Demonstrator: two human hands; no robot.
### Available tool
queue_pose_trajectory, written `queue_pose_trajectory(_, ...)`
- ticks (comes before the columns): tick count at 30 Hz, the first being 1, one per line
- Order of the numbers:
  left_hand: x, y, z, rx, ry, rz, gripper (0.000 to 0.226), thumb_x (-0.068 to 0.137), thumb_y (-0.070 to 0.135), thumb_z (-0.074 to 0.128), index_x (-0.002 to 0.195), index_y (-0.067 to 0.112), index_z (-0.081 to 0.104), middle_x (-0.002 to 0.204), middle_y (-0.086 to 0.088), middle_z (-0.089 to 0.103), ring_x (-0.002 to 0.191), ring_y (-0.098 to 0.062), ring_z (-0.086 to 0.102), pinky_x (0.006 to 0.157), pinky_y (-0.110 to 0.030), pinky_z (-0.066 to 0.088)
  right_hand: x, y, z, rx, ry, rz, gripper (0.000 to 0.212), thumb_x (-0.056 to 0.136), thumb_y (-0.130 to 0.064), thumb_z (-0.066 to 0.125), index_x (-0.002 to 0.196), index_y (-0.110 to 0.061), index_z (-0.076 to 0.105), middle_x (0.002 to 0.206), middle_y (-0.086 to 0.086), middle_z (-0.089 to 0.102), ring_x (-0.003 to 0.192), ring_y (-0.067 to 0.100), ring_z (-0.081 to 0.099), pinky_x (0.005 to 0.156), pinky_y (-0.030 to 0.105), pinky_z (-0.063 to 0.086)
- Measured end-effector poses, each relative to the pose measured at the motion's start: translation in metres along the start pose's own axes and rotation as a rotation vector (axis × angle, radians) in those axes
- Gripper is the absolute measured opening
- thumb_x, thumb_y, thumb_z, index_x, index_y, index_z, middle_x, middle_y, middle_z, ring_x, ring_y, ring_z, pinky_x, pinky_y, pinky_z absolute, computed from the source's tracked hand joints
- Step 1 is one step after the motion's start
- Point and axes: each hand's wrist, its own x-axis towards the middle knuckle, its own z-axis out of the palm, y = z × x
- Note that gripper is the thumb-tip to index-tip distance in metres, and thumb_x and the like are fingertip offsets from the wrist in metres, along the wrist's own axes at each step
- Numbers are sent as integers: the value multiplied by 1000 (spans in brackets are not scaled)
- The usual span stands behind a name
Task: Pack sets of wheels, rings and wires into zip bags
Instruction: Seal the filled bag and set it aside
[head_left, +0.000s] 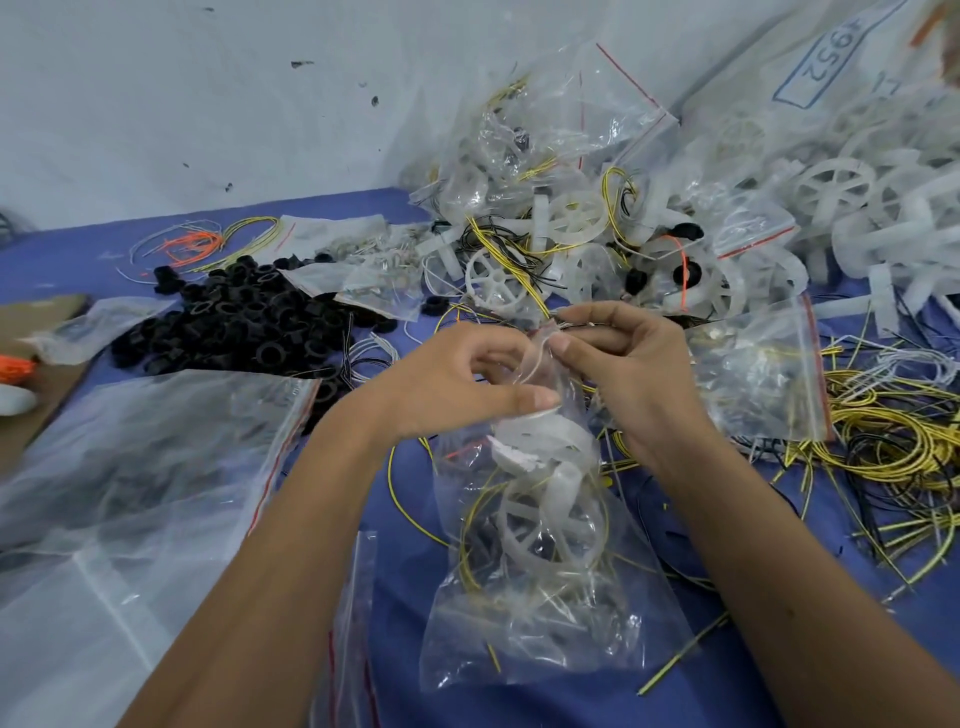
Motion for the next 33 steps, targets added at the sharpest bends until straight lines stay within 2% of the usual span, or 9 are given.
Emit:
queue_pose_trajectory(3, 0, 0, 3, -39, -23, 0, 4, 94, 11, 72, 96, 9, 74, 86, 2, 75, 81, -14, 69, 81, -29, 52, 2, 2, 1, -6, 37, 9, 20, 82, 2, 80, 99, -5, 73, 80, 13, 78, 74, 23, 74, 78, 38, 63)
queue_pose_trajectory(6, 1, -3, -2, -105, 42, -65, 18, 98, 16, 67, 90, 2, 74, 77, -4, 74, 73, -12, 63, 74, -30, 47, 3, 2, -1, 14, 73, 24, 19, 81, 1, 81, 95, -9, 74, 78, 11, 78, 71, 18, 74, 72, 31, 61)
queue_pose_trajectory(10, -1, -15, -11, -51, 161, -167, 24, 97, 17, 69, 77, 4, 69, 59, -3, 70, 53, -8, 64, 57, -19, 51, 2, 4, -4, -27, 85, 27, 18, 81, 0, 82, 95, -9, 73, 72, 5, 77, 66, 10, 72, 67, 19, 55)
queue_pose_trajectory(14, -12, -34, -33, -16, 160, -241, 28, 92, 25, 75, 69, 9, 71, 60, -10, 68, 55, -16, 60, 61, -22, 50, 3, 6, -4, -69, 124, 23, 17, 81, 2, 81, 89, -10, 72, 67, 4, 75, 62, 10, 71, 64, 19, 55)
queue_pose_trajectory(20, -29, -43, -59, -24, 182, -174, 29, 82, 37, 73, 65, 13, 74, 62, -8, 67, 59, -10, 57, 63, -14, 44, 1, 5, -4, -103, 122, 42, 17, 81, -2, 83, 90, -13, 73, 69, 4, 76, 67, 12, 73, 65, 19, 56)
queue_pose_trajectory(23, -29, -45, -63, -12, 205, -129, 24, 83, 29, 77, 70, 9, 73, 61, -1, 61, 56, -6, 47, 57, -12, 37, 2, 4, -4, -114, 105, 62, 13, 85, -5, 80, 95, -13, 74, 73, 3, 76, 69, 11, 73, 65, 20, 56)
queue_pose_trajectory(26, -30, -45, -63, 41, 196, -80, 19, 83, 20, 80, 75, 4, 73, 65, 4, 64, 62, -4, 51, 64, -11, 40, 1, 3, -3, -110, 42, 104, 6, 93, -12, 74, 98, -9, 75, 82, 8, 78, 76, 17, 74, 70, 30, 59)
queue_pose_trajectory(30, -31, -43, -59, -28, 131, -144, 31, 80, 34, 75, 82, 4, 76, 76, -5, 68, 73, -9, 58, 74, -19, 45, 0, 5, -2, -156, 18, 124, 8, 93, -11, 73, 94, -5, 77, 82, 11, 77, 70, 17, 69, 69, 30, 59)
queue_pose_trajectory(33, -30, -42, -55, -19, 117, -194, 42, 82, 44, 68, 84, 3, 78, 74, -26, 56, 73, -24, 44, 70, -32, 38, 1, 5, -3, -102, 39, 125, 10, 91, -8, 74, 92, 2, 75, 74, 12, 75, 61, 15, 66, 58, 24, 56)
